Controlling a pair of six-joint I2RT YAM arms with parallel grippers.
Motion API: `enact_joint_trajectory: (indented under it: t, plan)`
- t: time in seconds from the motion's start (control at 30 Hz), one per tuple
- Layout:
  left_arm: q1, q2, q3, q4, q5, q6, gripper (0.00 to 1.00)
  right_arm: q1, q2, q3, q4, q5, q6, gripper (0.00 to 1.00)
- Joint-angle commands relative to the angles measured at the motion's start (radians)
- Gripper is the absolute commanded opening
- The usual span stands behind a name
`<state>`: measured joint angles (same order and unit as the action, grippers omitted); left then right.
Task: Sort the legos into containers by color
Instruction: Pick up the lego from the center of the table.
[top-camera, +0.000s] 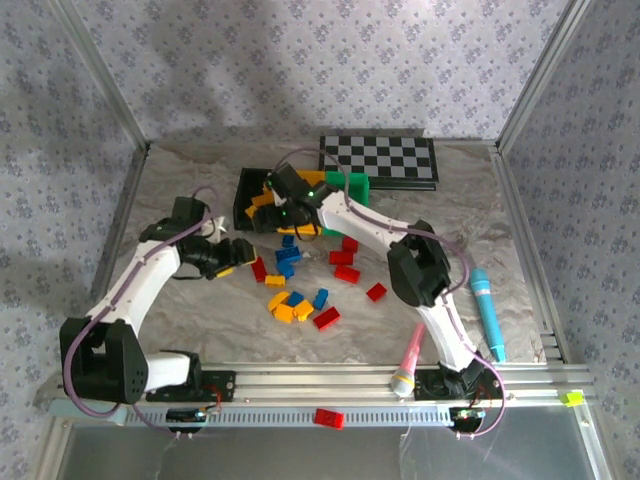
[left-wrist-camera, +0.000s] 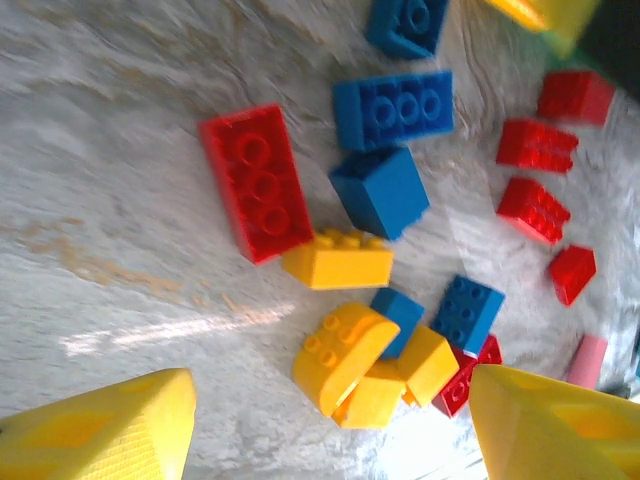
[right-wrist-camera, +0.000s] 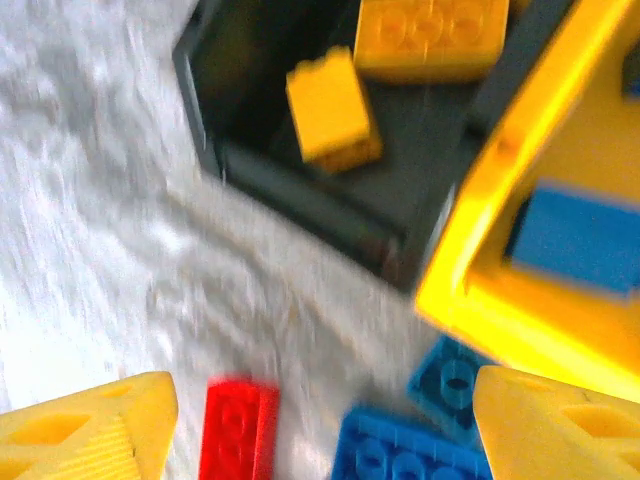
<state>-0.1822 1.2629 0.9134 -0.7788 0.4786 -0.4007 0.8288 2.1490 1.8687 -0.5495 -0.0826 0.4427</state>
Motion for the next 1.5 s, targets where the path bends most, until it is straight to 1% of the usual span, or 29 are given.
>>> enact_joint_trajectory:
  t: [0.0,0.1,0.23,0.4,0.5,0.53,0.67,0.97,1.13,1.23,1.33,1.4,1.47]
  plan:
    - [-0.082,-0.009,-0.037,0.019,-0.025,-0.054,0.72,0.022,-0.158,-0.204,0.061,0.081,0.009,0.80]
    - [-0.163,0.024,-0.067,0.055,-0.067,-0.087,0.71,0.038,-0.279,-0.389,0.097,0.144,0.055,0.79]
    - [-0.211,0.094,-0.060,0.091,-0.076,-0.111,0.68,0.049,-0.385,-0.536,0.090,0.213,0.090,0.79]
    - [-0.255,0.162,-0.016,0.095,-0.116,-0.116,0.68,0.061,-0.473,-0.643,0.087,0.281,0.122,0.79]
    - [-0.277,0.225,0.020,0.094,-0.138,-0.097,0.68,0.064,-0.502,-0.668,0.076,0.309,0.133,0.79]
    - [-0.286,0.246,0.036,0.082,-0.154,-0.092,0.68,0.065,-0.511,-0.703,0.073,0.318,0.138,0.79]
    - [-0.310,0.307,0.081,0.057,-0.191,-0.092,0.69,0.069,-0.544,-0.745,0.089,0.330,0.153,0.79]
    - [-0.355,0.416,0.171,-0.025,-0.340,-0.060,0.70,0.070,-0.568,-0.778,0.092,0.348,0.169,0.80]
    - [-0.385,0.466,0.193,-0.001,-0.340,-0.073,0.69,0.070,-0.573,-0.784,0.095,0.351,0.170,0.80]
    - [-0.404,0.491,0.212,-0.001,-0.350,-0.075,0.66,0.069,-0.577,-0.792,0.096,0.355,0.171,0.80]
    - [-0.408,0.491,0.222,-0.015,-0.351,-0.069,0.54,0.069,-0.581,-0.795,0.092,0.354,0.173,0.80]
    - [-0.408,0.477,0.226,-0.024,-0.352,-0.061,0.51,0.068,-0.584,-0.798,0.091,0.356,0.172,0.80]
    - [-0.409,0.461,0.231,-0.036,-0.362,-0.057,0.51,0.067,-0.586,-0.802,0.093,0.362,0.174,0.80]
